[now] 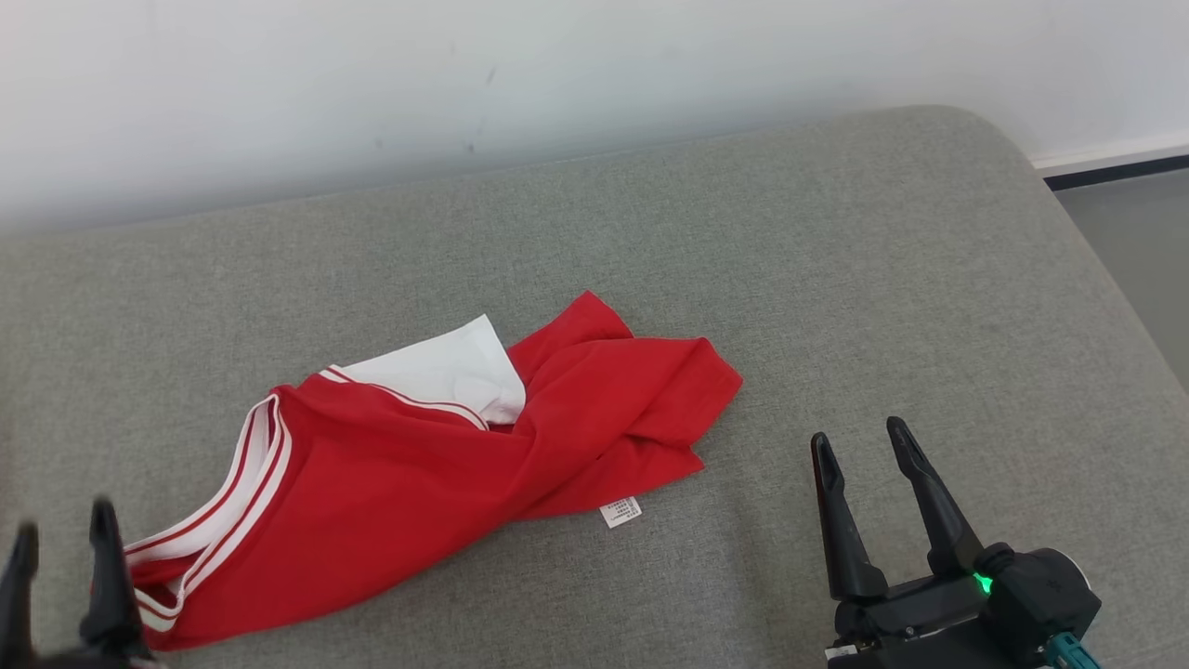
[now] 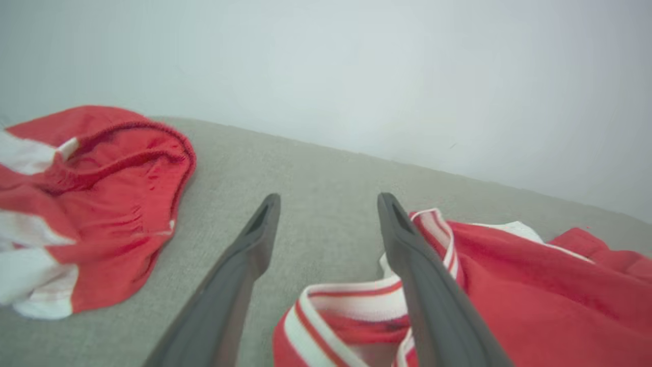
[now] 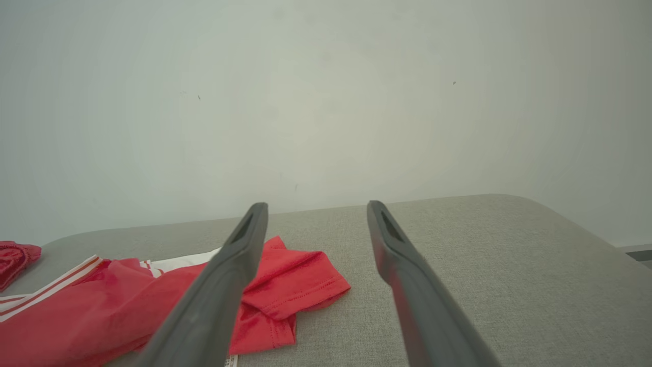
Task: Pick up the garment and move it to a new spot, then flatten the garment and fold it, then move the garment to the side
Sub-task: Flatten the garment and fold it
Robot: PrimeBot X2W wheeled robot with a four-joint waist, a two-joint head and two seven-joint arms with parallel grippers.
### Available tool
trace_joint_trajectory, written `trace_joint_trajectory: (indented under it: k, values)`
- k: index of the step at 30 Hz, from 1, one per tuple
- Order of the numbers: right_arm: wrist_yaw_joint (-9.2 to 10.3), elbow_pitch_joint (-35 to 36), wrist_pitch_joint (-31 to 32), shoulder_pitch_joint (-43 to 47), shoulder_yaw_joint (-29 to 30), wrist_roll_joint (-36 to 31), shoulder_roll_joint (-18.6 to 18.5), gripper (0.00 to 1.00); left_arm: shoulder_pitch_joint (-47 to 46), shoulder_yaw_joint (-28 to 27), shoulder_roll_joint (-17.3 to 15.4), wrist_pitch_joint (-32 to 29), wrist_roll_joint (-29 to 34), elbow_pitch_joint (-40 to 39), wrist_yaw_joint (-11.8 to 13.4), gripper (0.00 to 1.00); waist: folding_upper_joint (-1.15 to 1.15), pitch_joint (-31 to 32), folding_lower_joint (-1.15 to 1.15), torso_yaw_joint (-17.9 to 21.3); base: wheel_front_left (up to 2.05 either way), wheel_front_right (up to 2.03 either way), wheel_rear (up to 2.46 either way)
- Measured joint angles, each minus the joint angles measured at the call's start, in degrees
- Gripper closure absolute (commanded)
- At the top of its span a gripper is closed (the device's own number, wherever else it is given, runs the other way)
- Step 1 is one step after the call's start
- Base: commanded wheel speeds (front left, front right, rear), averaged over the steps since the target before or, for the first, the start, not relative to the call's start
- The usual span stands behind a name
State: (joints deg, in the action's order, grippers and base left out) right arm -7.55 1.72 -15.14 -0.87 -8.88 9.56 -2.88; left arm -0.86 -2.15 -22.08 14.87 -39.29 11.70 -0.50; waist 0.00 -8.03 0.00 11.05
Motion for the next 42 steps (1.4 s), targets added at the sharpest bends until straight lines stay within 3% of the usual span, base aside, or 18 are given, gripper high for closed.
trace_joint_trajectory:
  k: [5,10,17,21,29,39,40,42]
  values:
    - [0.00,-0.04,0.00,-0.05,-0.52,-0.08,-0.01,0.00,-4.95,1.56,-1.21,0.01,6.38,-4.23,-1.10,0.00,0.00,-0.17,0.00,0.32,0.00,0.00,0.00]
    - [0.00,0.03,0.00,-0.65,-1.62,-0.19,-0.01,0.00,-14.97,10.78,-2.10,-3.01,13.10,-2.50,-3.67,0.00,0.00,-1.07,0.00,0.99,0.00,0.00,0.00]
    - [0.00,1.13,0.00,-2.52,-3.04,-0.42,-0.02,0.00,-33.54,23.45,2.25,-12.03,18.19,12.16,-6.09,0.00,0.00,-4.81,0.00,2.89,0.00,0.00,0.00]
    - [0.00,1.75,0.01,-3.57,-3.54,-0.35,0.00,0.00,-40.16,27.09,3.55,-14.54,19.42,20.41,-6.58,0.00,0.00,-7.18,0.01,4.13,0.00,0.00,0.00]
    - [0.00,2.37,0.01,-4.43,-4.14,0.13,-0.04,0.00,-46.79,32.23,3.93,-18.56,20.39,34.05,-6.92,0.00,0.00,-10.28,0.01,7.35,0.00,0.00,0.00]
    - [0.00,2.50,0.00,-4.71,-4.65,0.52,-0.01,0.00,-51.32,37.93,3.70,-19.52,18.49,42.37,-6.99,0.00,0.00,-11.10,0.00,10.42,0.00,0.00,0.00]
    - [0.00,2.49,0.01,-4.71,-4.54,0.52,-0.02,0.00,-51.45,38.77,3.71,-19.49,18.05,42.67,-6.97,1.00,0.00,-10.97,0.00,10.52,0.00,0.00,0.00]
    - [0.00,2.46,0.00,-4.66,-4.11,0.52,-0.02,0.00,-51.61,40.51,3.81,-19.02,17.29,42.95,-6.98,1.00,0.00,-10.62,0.00,10.52,0.00,0.00,0.00]
